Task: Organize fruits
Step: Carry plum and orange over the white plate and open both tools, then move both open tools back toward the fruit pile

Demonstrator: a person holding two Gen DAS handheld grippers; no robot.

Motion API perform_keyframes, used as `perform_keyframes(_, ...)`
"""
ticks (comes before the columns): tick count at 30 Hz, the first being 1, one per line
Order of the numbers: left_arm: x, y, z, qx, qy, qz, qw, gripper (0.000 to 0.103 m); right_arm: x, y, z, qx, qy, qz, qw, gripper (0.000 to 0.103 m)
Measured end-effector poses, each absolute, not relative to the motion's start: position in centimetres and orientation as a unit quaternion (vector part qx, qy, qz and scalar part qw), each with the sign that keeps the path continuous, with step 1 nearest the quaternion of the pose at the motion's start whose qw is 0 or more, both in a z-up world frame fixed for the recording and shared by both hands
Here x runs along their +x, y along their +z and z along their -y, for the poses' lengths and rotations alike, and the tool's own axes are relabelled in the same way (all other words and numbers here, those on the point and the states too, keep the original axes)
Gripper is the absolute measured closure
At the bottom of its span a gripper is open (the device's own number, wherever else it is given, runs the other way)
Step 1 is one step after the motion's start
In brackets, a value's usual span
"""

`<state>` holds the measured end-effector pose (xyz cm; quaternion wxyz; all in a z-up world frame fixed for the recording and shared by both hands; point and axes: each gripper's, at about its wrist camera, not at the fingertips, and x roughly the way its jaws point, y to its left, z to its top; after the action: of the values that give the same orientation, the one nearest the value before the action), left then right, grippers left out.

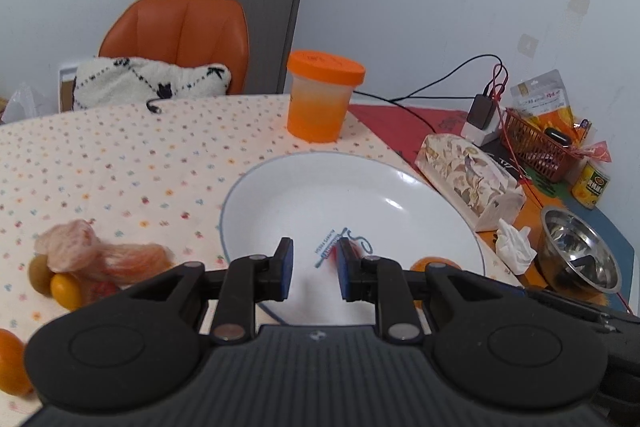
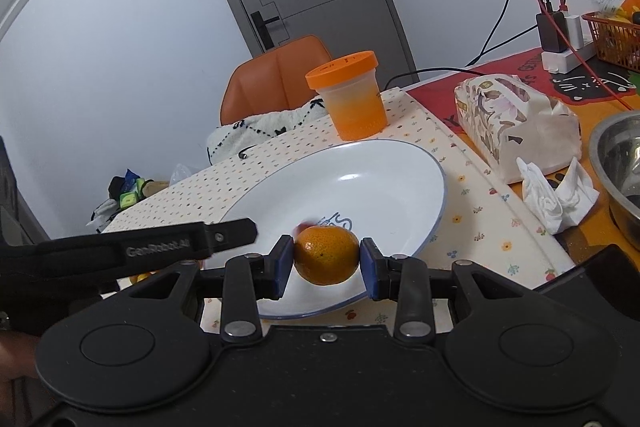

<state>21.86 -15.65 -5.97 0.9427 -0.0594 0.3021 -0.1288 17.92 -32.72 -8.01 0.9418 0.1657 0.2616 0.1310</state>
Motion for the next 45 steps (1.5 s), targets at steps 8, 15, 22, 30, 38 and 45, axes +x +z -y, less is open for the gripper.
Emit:
perform_keyframes(8, 22.1, -6.2, 16.0, -0.049, -0.116, -0.305, 0.944, 0.079, 18.4, -8.0, 32.8, 0.158, 0.126, -0.261, 0.944, 0.069)
perform_keyframes(15, 21.1, -5.6, 14.1, -0.063, -0.087, -0.305, 0.946, 0.027, 18.6, -8.4, 32.3, 0.160, 0.131, -0.265, 0.942, 0.058)
perform_keyframes(22, 19.4, -4.8, 11.4, -0.073, -0.054, -0.284, 0.955, 0.018, 18.1, -8.3, 32.2, 0.169, 0.133, -0.265, 0.940, 0.056)
perform_keyframes(30, 17.9, -4.2, 9.0, -0.082, -0.033, -0.277, 0.957, 0.012, 16.9, -7.9, 31.3, 0.168, 0.142, -0.263, 0.940, 0.047)
perform_keyframes(38, 15.9, -3.3, 6.1, -0.098, -0.020, -0.267, 0.958, 0.005, 15.9, -7.0, 30.0, 0.155, 0.153, -0.262, 0.940, 0.029)
perform_keyframes(45, 13.8, -2.5, 3.8, -0.100, -0.008, -0.261, 0.960, 0.004, 14.7, -6.0, 28.5, 0.142, 0.158, -0.249, 0.945, 0.004)
